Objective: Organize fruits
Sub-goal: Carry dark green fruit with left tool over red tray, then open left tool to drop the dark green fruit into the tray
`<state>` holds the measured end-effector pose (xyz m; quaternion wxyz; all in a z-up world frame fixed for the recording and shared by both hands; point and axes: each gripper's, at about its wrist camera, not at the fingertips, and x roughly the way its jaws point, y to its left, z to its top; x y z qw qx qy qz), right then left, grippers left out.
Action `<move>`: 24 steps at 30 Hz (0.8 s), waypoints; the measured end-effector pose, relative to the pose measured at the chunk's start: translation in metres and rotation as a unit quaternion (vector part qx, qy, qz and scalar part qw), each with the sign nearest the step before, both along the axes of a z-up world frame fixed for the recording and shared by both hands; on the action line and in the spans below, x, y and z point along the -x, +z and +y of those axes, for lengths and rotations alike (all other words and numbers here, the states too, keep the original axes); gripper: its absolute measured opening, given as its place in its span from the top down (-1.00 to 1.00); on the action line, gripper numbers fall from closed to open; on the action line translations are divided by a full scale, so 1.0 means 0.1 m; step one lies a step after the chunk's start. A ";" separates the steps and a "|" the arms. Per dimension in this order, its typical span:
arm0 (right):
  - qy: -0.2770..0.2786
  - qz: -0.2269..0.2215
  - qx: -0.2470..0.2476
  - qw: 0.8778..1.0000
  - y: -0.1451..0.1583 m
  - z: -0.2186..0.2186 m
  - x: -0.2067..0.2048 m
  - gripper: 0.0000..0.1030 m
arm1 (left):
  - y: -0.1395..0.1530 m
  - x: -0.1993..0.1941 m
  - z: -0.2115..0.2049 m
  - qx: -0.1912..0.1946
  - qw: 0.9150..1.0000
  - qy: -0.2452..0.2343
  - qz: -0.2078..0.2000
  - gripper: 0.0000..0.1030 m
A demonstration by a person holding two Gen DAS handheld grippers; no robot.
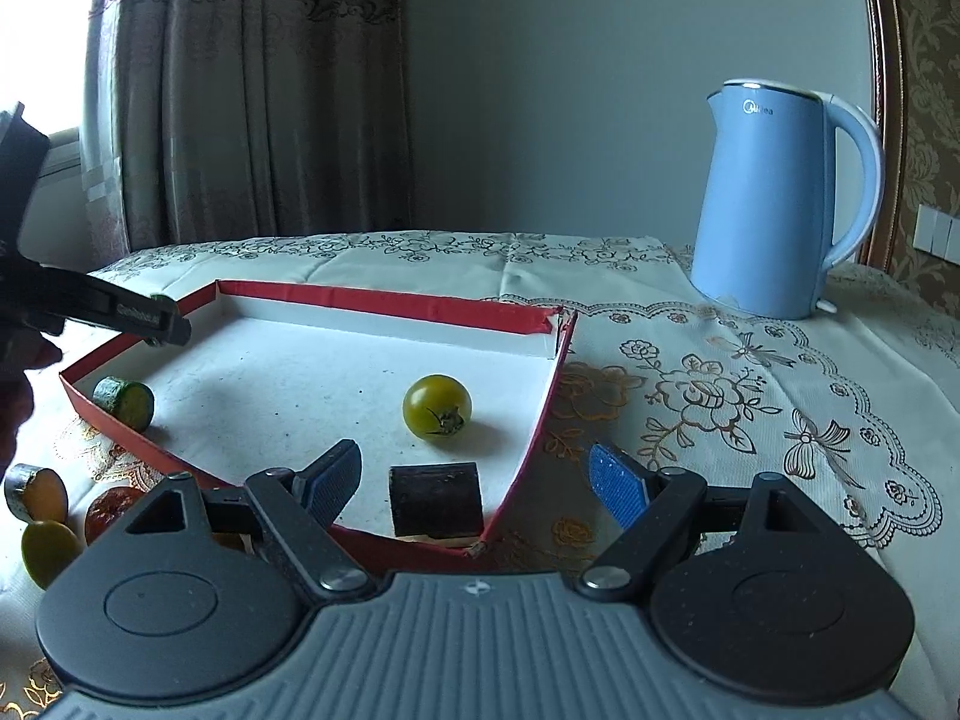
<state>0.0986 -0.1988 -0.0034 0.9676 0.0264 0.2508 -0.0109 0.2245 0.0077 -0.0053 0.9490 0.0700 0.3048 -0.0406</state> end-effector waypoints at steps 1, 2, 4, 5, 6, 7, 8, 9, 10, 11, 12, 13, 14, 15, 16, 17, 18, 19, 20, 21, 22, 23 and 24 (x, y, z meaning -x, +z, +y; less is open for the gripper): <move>0.000 0.002 0.001 1.000 0.00 0.00 -0.01 -0.62 | -0.03 -0.04 0.01 0.001 1.000 0.002 0.006 0.36; 0.000 0.004 0.002 1.000 -0.01 0.00 -0.01 -0.62 | -0.06 -0.07 0.02 0.001 1.000 0.004 0.012 0.36; 0.000 0.006 0.002 1.000 -0.01 0.01 -0.02 -0.62 | -0.10 -0.10 0.03 -0.003 1.000 0.008 0.019 0.36; 0.000 0.006 0.003 1.000 -0.01 0.01 -0.02 -0.62 | -0.11 -0.11 0.03 -0.004 1.000 0.007 0.022 0.36; 0.000 0.007 0.003 1.000 -0.01 0.01 -0.02 -0.62 | -0.12 -0.12 0.04 -0.002 1.000 0.008 0.025 0.36; 0.000 0.007 0.004 1.000 -0.01 0.01 -0.02 -0.62 | -0.12 -0.12 0.04 -0.002 1.000 0.007 0.026 0.36; 0.000 0.007 0.005 1.000 -0.01 0.01 -0.02 -0.62 | -0.12 -0.12 0.04 -0.003 1.000 0.007 0.026 0.35; 0.000 0.007 0.005 1.000 -0.01 0.02 -0.02 -0.62 | -0.12 -0.12 0.03 -0.007 1.000 0.008 0.027 0.35; 0.000 0.007 0.006 1.000 -0.01 0.02 -0.02 -0.62 | -0.13 -0.13 0.03 -0.011 0.999 0.010 0.031 0.35; 0.000 0.006 0.007 1.000 -0.01 0.02 -0.02 -0.62 | -0.14 -0.15 0.02 -0.013 0.999 0.010 0.039 0.35; 0.000 0.006 0.007 1.000 -0.01 0.02 -0.02 -0.62 | -0.15 -0.17 0.03 -0.009 0.999 0.010 0.048 0.34; 0.000 0.005 0.008 1.000 -0.01 0.02 -0.02 -0.62 | -0.15 -0.18 0.03 -0.007 0.999 0.011 0.048 0.33; 0.000 0.004 0.009 1.000 -0.01 0.02 -0.01 -0.62 | -0.15 -0.18 0.03 -0.008 0.999 0.010 0.049 0.32; 0.000 0.003 0.010 1.000 -0.01 0.03 -0.01 -0.62 | -0.15 -0.18 0.03 -0.012 0.999 0.010 0.049 0.31; 0.000 0.002 0.012 1.000 -0.01 0.03 0.00 -0.62 | -0.15 -0.18 0.02 -0.016 0.999 0.011 0.048 0.30; 0.001 0.001 0.014 1.000 0.00 0.05 0.01 -0.62 | -0.15 -0.16 0.02 -0.019 0.999 0.013 0.047 0.30; 0.001 0.000 0.015 1.000 0.00 0.05 0.01 -0.62 | -0.14 -0.14 0.02 -0.022 0.999 0.014 0.042 0.29; 0.001 0.000 0.017 1.000 0.00 0.05 0.01 -0.62 | -0.13 -0.11 0.03 -0.025 0.999 0.015 0.036 0.26; 0.002 -0.001 0.017 1.000 0.00 0.06 0.01 -0.62 | -0.11 -0.09 0.04 -0.028 0.999 0.017 0.030 0.19; 0.002 -0.001 0.018 1.000 0.01 0.06 0.01 -0.62 | -0.08 -0.06 0.05 -0.027 0.999 0.018 0.024 0.14; 0.002 -0.001 0.020 1.000 0.01 0.07 0.01 -0.62 | -0.05 -0.03 0.07 -0.024 0.999 0.019 0.018 0.04; 0.003 -0.001 0.020 1.000 0.01 0.07 0.01 -0.63 | -0.01 0.01 0.10 -0.019 1.000 0.021 0.012 0.02; 0.003 -0.001 0.021 1.000 0.01 0.07 0.01 -0.63 | 0.02 0.06 0.12 -0.015 1.000 0.022 0.005 0.02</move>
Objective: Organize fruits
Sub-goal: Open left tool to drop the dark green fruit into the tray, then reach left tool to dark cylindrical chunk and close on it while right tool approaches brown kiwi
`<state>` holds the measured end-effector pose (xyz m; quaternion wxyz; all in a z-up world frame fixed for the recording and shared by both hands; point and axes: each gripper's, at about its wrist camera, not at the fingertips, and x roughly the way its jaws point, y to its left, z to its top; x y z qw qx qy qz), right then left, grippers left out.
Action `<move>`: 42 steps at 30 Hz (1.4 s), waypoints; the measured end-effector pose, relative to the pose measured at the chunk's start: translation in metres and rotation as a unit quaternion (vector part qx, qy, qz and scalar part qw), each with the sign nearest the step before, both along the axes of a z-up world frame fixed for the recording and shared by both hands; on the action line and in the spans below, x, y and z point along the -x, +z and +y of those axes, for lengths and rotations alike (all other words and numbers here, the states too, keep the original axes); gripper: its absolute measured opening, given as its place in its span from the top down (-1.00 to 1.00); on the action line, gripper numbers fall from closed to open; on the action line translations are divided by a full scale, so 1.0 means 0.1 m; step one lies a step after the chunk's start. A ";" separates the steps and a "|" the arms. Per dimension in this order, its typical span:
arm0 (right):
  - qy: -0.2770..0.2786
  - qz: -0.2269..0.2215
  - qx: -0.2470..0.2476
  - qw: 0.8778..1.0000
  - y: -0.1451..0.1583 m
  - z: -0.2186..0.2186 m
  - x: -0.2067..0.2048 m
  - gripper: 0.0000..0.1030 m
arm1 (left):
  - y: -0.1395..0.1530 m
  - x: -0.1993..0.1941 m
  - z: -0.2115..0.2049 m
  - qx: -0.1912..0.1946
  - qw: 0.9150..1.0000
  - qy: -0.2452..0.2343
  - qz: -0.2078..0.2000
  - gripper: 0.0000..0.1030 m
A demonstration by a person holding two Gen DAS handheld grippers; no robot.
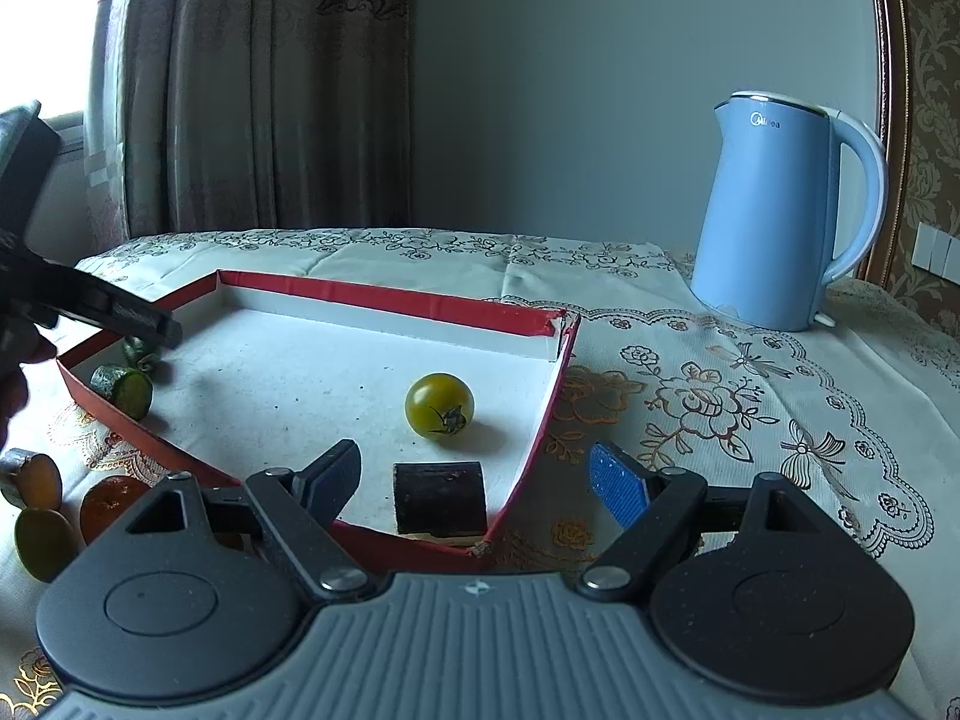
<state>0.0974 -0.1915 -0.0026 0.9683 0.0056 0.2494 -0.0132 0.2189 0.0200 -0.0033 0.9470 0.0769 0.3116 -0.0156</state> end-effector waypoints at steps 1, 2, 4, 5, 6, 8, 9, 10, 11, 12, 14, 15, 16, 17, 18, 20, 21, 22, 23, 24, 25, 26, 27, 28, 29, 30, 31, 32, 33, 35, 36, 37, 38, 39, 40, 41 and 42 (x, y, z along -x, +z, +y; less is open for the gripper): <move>0.000 0.000 0.001 1.000 0.00 0.00 0.00 -0.65 | 0.03 0.05 0.02 0.002 1.000 0.001 -0.005 -0.01; 0.000 -0.001 0.001 1.000 0.00 0.00 0.00 -0.65 | 0.06 0.11 0.05 0.005 1.000 0.002 -0.011 -0.04; 0.000 -0.003 0.003 1.000 0.00 0.00 0.01 -0.66 | 0.12 0.26 0.09 0.008 1.000 0.001 -0.024 -0.11; 0.000 -0.003 0.004 1.000 0.00 0.01 0.01 -0.66 | 0.15 0.35 0.12 0.007 0.999 0.002 -0.033 -0.17; 0.001 -0.003 0.006 1.000 0.00 0.01 0.01 -0.66 | 0.18 0.44 0.14 0.007 0.999 0.002 -0.041 -0.21; 0.001 -0.005 0.010 1.000 0.01 0.02 0.01 -0.66 | 0.22 0.65 0.21 0.010 0.998 0.004 -0.057 -0.36; 0.001 -0.008 0.010 1.000 0.01 0.02 0.02 -0.66 | 0.24 0.76 0.24 0.012 0.998 0.003 -0.063 -0.39; 0.002 -0.011 0.011 1.000 0.01 0.02 0.03 -0.67 | 0.25 0.87 0.27 0.015 0.997 0.003 -0.070 -0.45; 0.002 -0.015 0.010 1.000 0.02 0.02 0.04 -0.67 | 0.25 0.98 0.31 0.016 0.997 0.005 -0.075 -0.46; 0.001 -0.018 0.011 1.000 0.03 0.01 0.04 -0.67 | 0.25 1.09 0.35 0.016 0.997 0.007 -0.078 -0.46; 0.002 -0.021 0.013 1.000 0.03 0.02 0.06 -0.67 | 0.23 1.30 0.44 0.021 0.996 0.010 -0.083 -0.50; 0.002 -0.022 0.014 1.000 0.03 0.03 0.06 -0.67 | 0.22 1.39 0.48 0.023 0.996 0.011 -0.084 -0.51; 0.003 -0.024 0.015 1.000 0.03 0.03 0.07 -0.67 | 0.19 1.47 0.53 0.026 0.996 0.012 -0.084 -0.52; 0.003 -0.025 0.016 1.000 0.03 0.04 0.08 -0.67 | 0.17 1.54 0.56 0.031 0.996 0.011 -0.082 -0.53; 0.004 -0.026 0.018 1.000 0.03 0.04 0.08 -0.67 | 0.14 1.59 0.59 0.034 0.996 0.010 -0.080 -0.53; 0.006 -0.024 0.021 0.999 0.02 0.05 0.07 -0.67 | 0.08 1.65 0.62 0.038 0.996 0.008 -0.076 -0.54; 0.007 -0.024 0.022 0.999 0.02 0.06 0.07 -0.67 | 0.06 1.66 0.61 0.039 0.996 0.008 -0.074 -0.55; 0.007 -0.025 0.023 0.999 0.02 0.06 0.07 -0.67 | 0.03 1.66 0.60 0.038 0.997 0.008 -0.071 -0.56; 0.008 -0.027 0.024 0.999 0.02 0.07 0.08 -0.67 | 0.01 1.65 0.59 0.037 0.997 0.010 -0.068 -0.56; 0.009 -0.029 0.025 0.999 0.03 0.07 0.09 -0.67 | -0.01 1.64 0.57 0.038 0.997 0.014 -0.064 -0.56; 0.009 -0.030 0.025 0.999 0.03 0.07 0.09 -0.68 | -0.03 1.63 0.56 0.040 0.997 0.017 -0.061 -0.56; 0.009 -0.031 0.026 0.999 0.03 0.07 0.10 -0.68 | -0.04 1.62 0.56 0.045 0.997 0.018 -0.058 -0.56; 0.008 -0.030 0.027 0.999 0.03 0.08 0.09 -0.68 | -0.06 1.61 0.55 0.049 0.997 0.017 -0.055 -0.56; 0.008 -0.028 0.027 0.999 0.02 0.08 0.09 -0.68 | -0.06 1.61 0.53 0.050 0.997 0.017 -0.054 -0.56; 0.009 -0.027 0.027 0.999 0.02 0.08 0.09 -0.68 | -0.07 1.61 0.52 0.049 0.997 0.018 -0.056 -0.56; 0.009 -0.027 0.028 0.999 0.02 0.08 0.08 -0.68 | -0.08 1.61 0.51 0.049 0.997 0.018 -0.055 -0.56; 0.009 -0.026 0.028 0.999 0.01 0.08 0.09 -0.69 | -0.09 1.61 0.50 0.049 0.997 0.015 -0.053 -0.56; 0.009 -0.027 0.029 0.999 0.02 0.08 0.09 -0.69 | -0.09 1.60 0.49 0.050 0.997 0.013 -0.052 -0.56; 0.010 -0.027 0.029 0.999 0.02 0.08 0.09 -0.69 | -0.10 1.60 0.47 0.051 0.997 0.012 -0.051 -0.56; 0.010 -0.028 0.030 0.999 0.02 0.09 0.09 -0.69 | -0.11 1.59 0.45 0.052 0.997 0.010 -0.050 -0.58; 0.011 -0.029 0.031 0.999 0.02 0.09 0.10 -0.69 | -0.11 1.58 0.43 0.052 0.997 0.009 -0.050 -0.60; 0.012 -0.029 0.031 0.999 0.02 0.09 0.10 -0.69 | -0.12 1.58 0.42 0.051 0.997 0.007 -0.050 -0.63; 0.014 -0.029 0.031 0.999 0.02 0.10 0.10 -0.69 | -0.13 1.57 0.40 0.048 0.998 0.006 -0.051 -0.63; 0.015 -0.028 0.032 0.999 0.02 0.10 0.10 -0.69 | -0.14 1.56 0.38 0.043 0.998 0.006 -0.051 -0.63; 0.014 -0.028 0.034 0.999 0.02 0.11 0.10 -0.69 | -0.15 1.54 0.36 0.041 0.998 0.004 -0.049 -0.63; 0.014 -0.029 0.034 0.999 0.02 0.11 0.10 -0.69 | -0.15 1.53 0.34 0.040 0.998 0.003 -0.048 -0.63; 0.015 -0.028 0.033 0.999 0.02 0.11 0.10 -0.69 | -0.16 1.52 0.33 0.040 0.998 0.003 -0.047 -0.63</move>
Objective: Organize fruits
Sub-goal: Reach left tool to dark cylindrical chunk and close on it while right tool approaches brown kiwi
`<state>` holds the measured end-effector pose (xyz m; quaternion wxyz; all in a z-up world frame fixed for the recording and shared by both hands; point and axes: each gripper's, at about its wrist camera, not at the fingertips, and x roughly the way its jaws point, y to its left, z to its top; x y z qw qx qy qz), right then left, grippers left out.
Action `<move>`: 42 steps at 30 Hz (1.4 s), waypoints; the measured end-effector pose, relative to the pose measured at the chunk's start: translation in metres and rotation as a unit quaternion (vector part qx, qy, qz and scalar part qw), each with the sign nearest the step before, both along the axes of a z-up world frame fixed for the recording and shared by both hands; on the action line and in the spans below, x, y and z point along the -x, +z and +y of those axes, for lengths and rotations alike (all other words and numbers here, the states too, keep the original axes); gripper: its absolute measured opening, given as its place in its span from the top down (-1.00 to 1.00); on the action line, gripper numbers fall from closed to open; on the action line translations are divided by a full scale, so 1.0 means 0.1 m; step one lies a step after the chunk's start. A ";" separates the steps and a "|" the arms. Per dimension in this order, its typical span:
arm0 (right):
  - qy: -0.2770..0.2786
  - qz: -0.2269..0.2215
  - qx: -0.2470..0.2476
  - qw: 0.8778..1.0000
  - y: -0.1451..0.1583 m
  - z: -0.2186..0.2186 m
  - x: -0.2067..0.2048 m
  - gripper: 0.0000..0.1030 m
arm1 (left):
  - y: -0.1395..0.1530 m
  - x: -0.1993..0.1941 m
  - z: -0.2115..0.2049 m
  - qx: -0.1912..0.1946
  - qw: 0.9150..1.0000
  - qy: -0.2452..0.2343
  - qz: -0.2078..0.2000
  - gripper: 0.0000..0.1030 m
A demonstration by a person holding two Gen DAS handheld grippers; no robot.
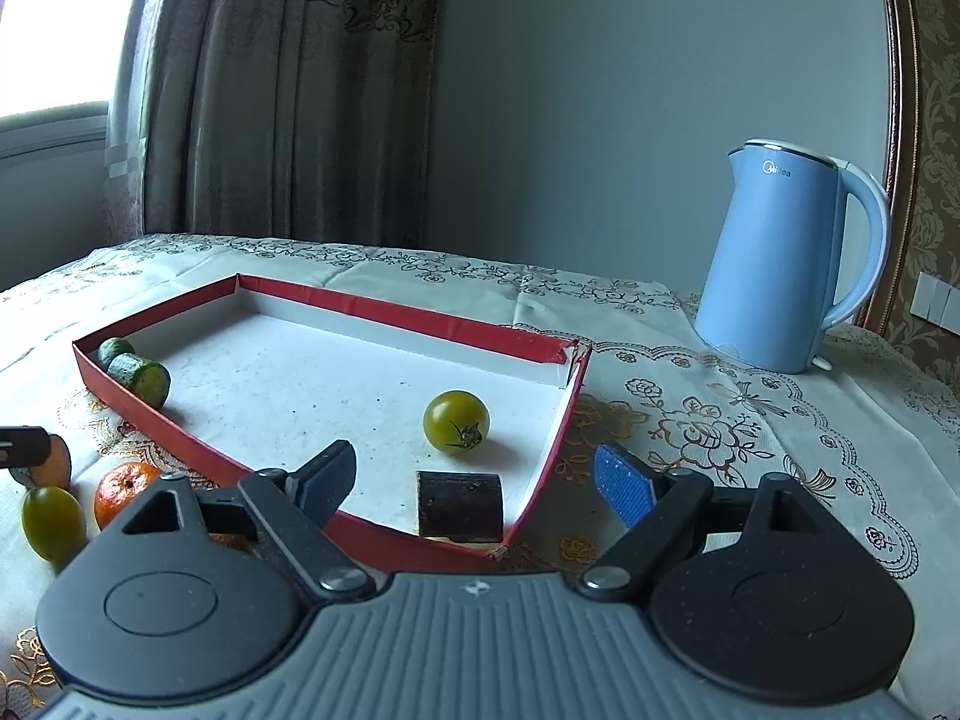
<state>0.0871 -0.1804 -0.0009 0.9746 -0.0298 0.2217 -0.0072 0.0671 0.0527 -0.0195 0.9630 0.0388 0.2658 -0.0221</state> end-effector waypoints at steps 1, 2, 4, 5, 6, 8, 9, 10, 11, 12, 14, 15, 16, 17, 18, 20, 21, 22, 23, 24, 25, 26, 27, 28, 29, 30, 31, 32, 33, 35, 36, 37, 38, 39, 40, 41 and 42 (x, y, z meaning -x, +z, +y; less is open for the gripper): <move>0.000 0.000 0.000 1.000 0.00 0.00 0.00 -0.69 | -0.01 -0.01 -0.01 -0.001 1.000 0.002 0.001 -0.63; 0.000 0.001 0.000 1.000 0.00 0.01 0.00 -0.69 | -0.02 -0.03 -0.02 -0.003 1.000 0.004 0.003 -0.63; 0.001 0.001 0.002 1.000 0.00 0.02 0.00 -0.69 | -0.03 -0.05 -0.02 -0.003 1.000 0.011 0.008 -0.61; 0.001 0.001 0.003 1.000 0.00 0.02 0.00 -0.69 | -0.04 -0.07 -0.01 0.000 1.000 0.014 0.013 -0.60; 0.002 0.001 0.005 1.000 0.00 0.02 0.00 -0.69 | -0.06 -0.09 0.01 0.006 1.000 0.016 0.018 -0.60; 0.003 0.001 0.006 1.000 0.00 0.02 0.00 -0.69 | -0.08 -0.12 0.04 0.016 0.999 0.018 0.028 -0.59; 0.003 0.001 0.007 1.000 0.00 0.03 0.00 -0.69 | -0.10 -0.13 0.04 0.019 0.999 0.018 0.031 -0.58; 0.003 0.000 0.007 1.000 0.00 0.02 0.00 -0.69 | -0.11 -0.14 0.04 0.019 0.999 0.016 0.034 -0.55; 0.003 0.000 0.007 1.000 0.00 0.02 0.00 -0.69 | -0.12 -0.14 0.03 0.018 0.999 0.014 0.035 -0.52; 0.003 0.001 0.006 1.000 -0.01 0.02 0.00 -0.69 | -0.13 -0.14 0.03 0.016 0.999 0.011 0.036 -0.51; 0.003 0.001 0.006 1.000 -0.01 0.01 0.00 -0.69 | -0.15 -0.15 0.01 0.013 0.999 0.008 0.036 -0.46; 0.003 0.000 0.006 1.000 -0.01 0.01 0.00 -0.69 | -0.15 -0.15 0.02 0.016 0.999 0.007 0.035 -0.46; 0.003 0.000 0.005 1.000 0.00 0.01 0.00 -0.69 | -0.16 -0.15 0.03 0.020 0.999 0.004 0.035 -0.42; 0.003 0.000 0.004 1.000 -0.01 0.00 0.00 -0.69 | -0.16 -0.15 0.04 0.024 0.999 0.001 0.034 -0.38; 0.003 0.000 0.003 1.000 0.00 0.00 0.00 -0.69 | -0.17 -0.15 0.05 0.029 0.999 -0.003 0.034 -0.35; 0.004 -0.001 -0.002 1.000 0.00 -0.02 0.00 -0.69 | -0.18 -0.15 0.05 0.035 0.999 -0.008 0.035 -0.13; 0.004 -0.001 -0.006 1.000 0.00 -0.04 0.01 -0.69 | -0.18 -0.15 0.05 0.034 0.999 -0.009 0.036 -0.08; 0.004 0.002 -0.009 1.000 0.01 -0.05 0.01 -0.69 | -0.19 -0.15 0.05 0.033 0.999 -0.008 0.038 0.00; 0.004 0.007 -0.011 1.000 0.01 -0.06 0.02 -0.69 | -0.19 -0.15 0.05 0.032 0.999 -0.006 0.038 0.03; 0.005 0.012 -0.014 1.000 0.01 -0.08 0.04 -0.69 | -0.19 -0.15 0.05 0.032 0.999 -0.007 0.038 0.05; 0.006 0.016 -0.020 1.000 0.01 -0.11 0.09 -0.69 | -0.19 -0.15 0.06 0.033 0.999 -0.009 0.037 0.11; 0.008 0.018 -0.028 0.999 0.01 -0.14 0.14 -0.69 | -0.19 -0.14 0.05 0.031 0.999 -0.009 0.036 0.21; 0.011 0.018 -0.035 0.999 0.02 -0.16 0.21 -0.69 | -0.18 -0.14 0.05 0.027 0.999 -0.007 0.033 0.26; 0.014 0.019 -0.041 0.999 0.03 -0.19 0.27 -0.69 | -0.18 -0.13 0.05 0.024 0.999 -0.006 0.031 0.32; 0.017 0.020 -0.043 0.999 0.03 -0.20 0.34 -0.69 | -0.18 -0.13 0.06 0.025 0.999 -0.006 0.029 0.32; 0.021 0.022 -0.041 0.999 0.03 -0.20 0.40 -0.69 | -0.18 -0.13 0.06 0.026 0.999 -0.006 0.029 0.32; 0.025 0.023 -0.038 0.999 0.02 -0.20 0.46 -0.69 | -0.18 -0.13 0.07 0.027 0.999 -0.006 0.029 0.32; 0.027 0.026 -0.033 0.999 0.01 -0.18 0.50 -0.69 | -0.18 -0.13 0.06 0.026 0.999 -0.007 0.029 0.33; 0.031 0.028 -0.029 0.999 0.00 -0.16 0.52 -0.69 | -0.18 -0.12 0.06 0.025 0.999 -0.007 0.027 0.34; 0.040 0.033 -0.020 0.998 -0.02 -0.10 0.55 -0.69 | -0.18 -0.12 0.06 0.025 0.999 -0.009 0.028 0.35; 0.044 0.035 -0.016 0.998 -0.04 -0.07 0.55 -0.69 | -0.18 -0.13 0.05 0.025 0.999 -0.010 0.030 0.35; 0.049 0.040 -0.011 0.998 -0.06 -0.03 0.54 -0.69 | -0.18 -0.14 0.06 0.026 0.999 -0.010 0.032 0.36; 0.053 0.046 -0.006 0.997 -0.08 0.01 0.54 -0.69 | -0.18 -0.14 0.07 0.029 0.999 -0.010 0.032 0.36; 0.059 0.047 -0.005 0.997 -0.09 0.03 0.54 -0.69 | -0.18 -0.14 0.07 0.030 0.999 -0.010 0.033 0.36; 0.061 0.048 -0.004 0.997 -0.10 0.06 0.54 -0.69 | -0.18 -0.14 0.07 0.030 0.999 -0.010 0.034 0.35; 0.064 0.049 -0.001 0.997 -0.10 0.08 0.54 -0.69 | -0.19 -0.15 0.07 0.030 0.999 -0.010 0.036 0.35; 0.066 0.049 0.003 0.997 -0.11 0.11 0.54 -0.66 | -0.19 -0.15 0.07 0.030 0.999 -0.010 0.036 0.35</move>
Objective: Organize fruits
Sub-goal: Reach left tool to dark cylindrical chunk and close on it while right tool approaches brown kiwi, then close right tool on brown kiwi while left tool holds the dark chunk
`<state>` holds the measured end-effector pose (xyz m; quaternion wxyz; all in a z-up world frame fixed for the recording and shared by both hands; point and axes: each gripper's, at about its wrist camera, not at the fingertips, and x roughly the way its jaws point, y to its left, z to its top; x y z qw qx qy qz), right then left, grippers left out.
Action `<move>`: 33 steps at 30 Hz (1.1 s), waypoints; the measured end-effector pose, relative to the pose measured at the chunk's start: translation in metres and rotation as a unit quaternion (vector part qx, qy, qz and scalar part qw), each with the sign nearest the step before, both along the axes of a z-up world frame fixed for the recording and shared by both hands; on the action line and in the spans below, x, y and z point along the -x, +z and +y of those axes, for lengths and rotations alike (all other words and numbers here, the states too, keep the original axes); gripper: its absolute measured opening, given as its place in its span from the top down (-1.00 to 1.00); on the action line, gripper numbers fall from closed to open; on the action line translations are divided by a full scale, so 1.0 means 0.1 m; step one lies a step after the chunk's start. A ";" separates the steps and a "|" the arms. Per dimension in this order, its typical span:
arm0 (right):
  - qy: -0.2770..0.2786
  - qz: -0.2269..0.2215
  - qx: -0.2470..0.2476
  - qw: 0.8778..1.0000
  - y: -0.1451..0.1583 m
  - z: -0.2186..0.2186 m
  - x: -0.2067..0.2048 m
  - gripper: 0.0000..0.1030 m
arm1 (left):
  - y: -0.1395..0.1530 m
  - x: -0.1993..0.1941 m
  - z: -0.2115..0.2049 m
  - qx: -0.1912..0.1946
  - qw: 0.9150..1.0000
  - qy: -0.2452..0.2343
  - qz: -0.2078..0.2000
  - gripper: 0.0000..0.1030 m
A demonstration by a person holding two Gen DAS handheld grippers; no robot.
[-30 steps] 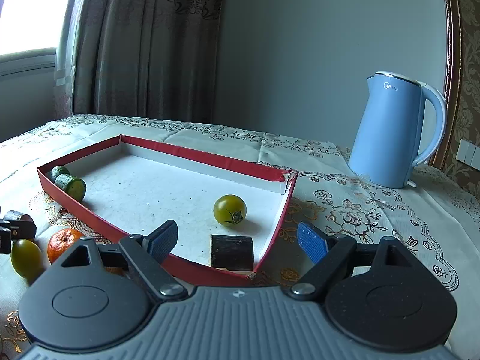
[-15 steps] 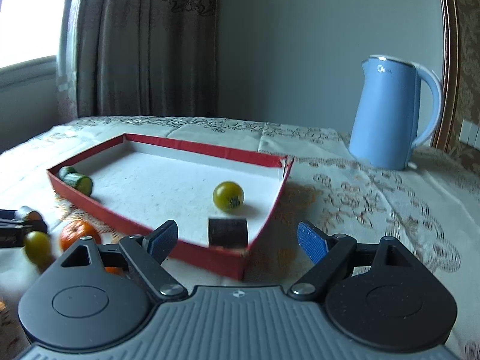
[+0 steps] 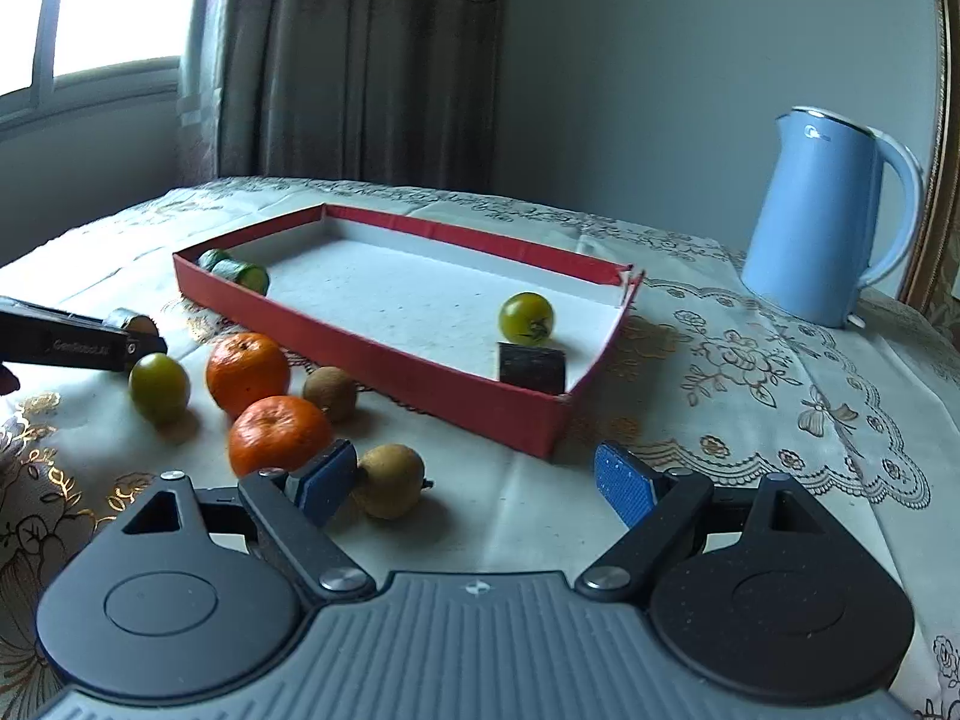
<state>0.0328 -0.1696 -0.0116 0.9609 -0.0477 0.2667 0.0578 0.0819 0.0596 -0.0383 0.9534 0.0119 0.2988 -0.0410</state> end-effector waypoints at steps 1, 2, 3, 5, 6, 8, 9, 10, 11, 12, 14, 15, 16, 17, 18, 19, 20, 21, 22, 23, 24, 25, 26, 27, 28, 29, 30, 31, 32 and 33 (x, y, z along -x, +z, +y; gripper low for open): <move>0.004 0.000 0.001 1.000 0.00 0.01 0.00 -0.60 | 0.00 0.00 0.00 0.000 1.000 0.000 0.000 0.35; 0.008 0.001 -0.001 1.000 0.00 0.02 0.00 -0.56 | 0.00 0.00 0.00 0.000 1.000 0.000 0.000 0.35; 0.014 0.004 -0.005 1.000 0.00 0.03 -0.01 -0.46 | 0.00 0.00 0.00 0.000 1.000 0.000 0.001 0.35; 0.025 0.008 -0.012 1.000 0.00 0.06 -0.01 -0.20 | 0.00 0.00 0.00 0.000 1.000 0.000 0.000 0.35; 0.028 0.011 -0.007 1.000 0.00 0.08 -0.02 -0.08 | 0.00 0.00 0.00 0.000 1.000 0.000 0.000 0.35; 0.035 0.025 0.002 0.999 -0.03 0.12 -0.05 0.03 | 0.00 0.00 0.00 0.000 1.000 0.000 0.000 0.35; 0.036 0.027 0.002 0.999 -0.03 0.12 -0.05 0.06 | 0.00 0.00 0.00 0.000 1.000 0.000 0.000 0.35; 0.036 0.027 0.002 0.999 -0.03 0.12 -0.05 0.12 | 0.00 0.00 0.00 0.000 1.000 0.000 0.000 0.35; 0.034 0.027 0.003 0.999 -0.03 0.12 -0.05 0.15 | 0.00 0.00 0.00 0.001 1.000 0.000 0.000 0.35; 0.033 0.029 0.003 0.999 -0.04 0.12 -0.05 0.20 | 0.00 0.00 0.00 0.000 1.000 0.000 0.000 0.35; 0.030 0.031 0.004 0.999 -0.04 0.12 -0.06 0.27 | 0.00 0.00 0.00 0.001 1.000 0.000 0.000 0.35; 0.030 0.031 0.005 0.999 -0.04 0.12 -0.06 0.31 | 0.00 0.00 0.00 0.001 1.000 0.000 0.000 0.35; 0.028 0.031 0.006 0.999 -0.04 0.12 -0.06 0.32 | 0.00 0.00 0.00 0.000 1.000 0.000 0.000 0.35; 0.028 0.031 0.008 0.999 -0.04 0.12 -0.06 0.32 | 0.00 0.00 0.00 0.001 1.000 0.000 0.000 0.35; 0.027 0.032 0.011 0.999 -0.04 0.13 -0.06 0.33 | 0.00 0.00 0.00 0.000 1.000 0.000 0.000 0.35; 0.027 0.031 0.014 0.999 -0.04 0.14 -0.06 0.33 | 0.00 0.00 0.00 0.000 1.000 0.000 0.000 0.35; 0.027 0.031 0.017 0.999 -0.04 0.15 -0.06 0.33 | 0.00 0.00 0.00 0.001 1.000 0.000 0.000 0.35; 0.027 0.030 0.018 0.999 -0.04 0.15 -0.06 0.33 | 0.00 0.00 0.00 0.001 1.000 0.000 0.000 0.35; 0.027 0.029 0.018 0.999 -0.04 0.15 -0.06 0.33 | 0.00 0.00 0.00 0.000 1.000 0.000 0.000 0.35; 0.025 0.029 0.017 0.999 -0.04 0.15 -0.05 0.33 | 0.00 0.00 0.00 0.001 1.000 0.000 0.000 0.35; 0.024 0.029 0.016 0.999 -0.04 0.14 -0.05 0.33 | 0.00 0.00 0.00 0.001 1.000 0.000 0.000 0.35; 0.024 0.029 0.016 0.999 -0.04 0.14 -0.06 0.33 | -0.01 0.00 0.00 0.001 1.000 0.000 0.000 0.35; 0.024 0.029 0.016 0.999 -0.04 0.14 -0.06 0.33 | -0.01 0.00 0.00 0.001 1.000 0.000 0.000 0.35; 0.023 0.029 0.017 0.999 -0.04 0.14 -0.05 0.33 | -0.01 0.00 0.00 0.001 1.000 0.000 0.000 0.35; 0.023 0.027 0.018 0.999 -0.03 0.14 -0.05 0.33 | 0.00 0.00 0.00 0.001 1.000 0.000 0.000 0.35; 0.023 0.027 0.020 0.999 -0.03 0.15 -0.05 0.33 | 0.00 0.00 0.00 0.001 1.000 0.000 0.000 0.35; 0.023 0.026 0.022 0.999 -0.03 0.15 -0.05 0.33 | -0.01 0.00 0.00 0.000 1.000 0.000 0.000 0.35; 0.023 0.025 0.023 0.999 -0.03 0.16 -0.05 0.33 | -0.01 0.00 0.00 0.001 1.000 0.000 0.000 0.35; 0.023 0.025 0.023 0.999 -0.03 0.16 -0.04 0.33 | -0.01 0.00 0.00 0.001 1.000 0.000 0.000 0.35; 0.022 0.024 0.024 0.999 -0.03 0.16 -0.04 0.33 | -0.01 0.00 0.00 0.001 1.000 0.000 0.000 0.35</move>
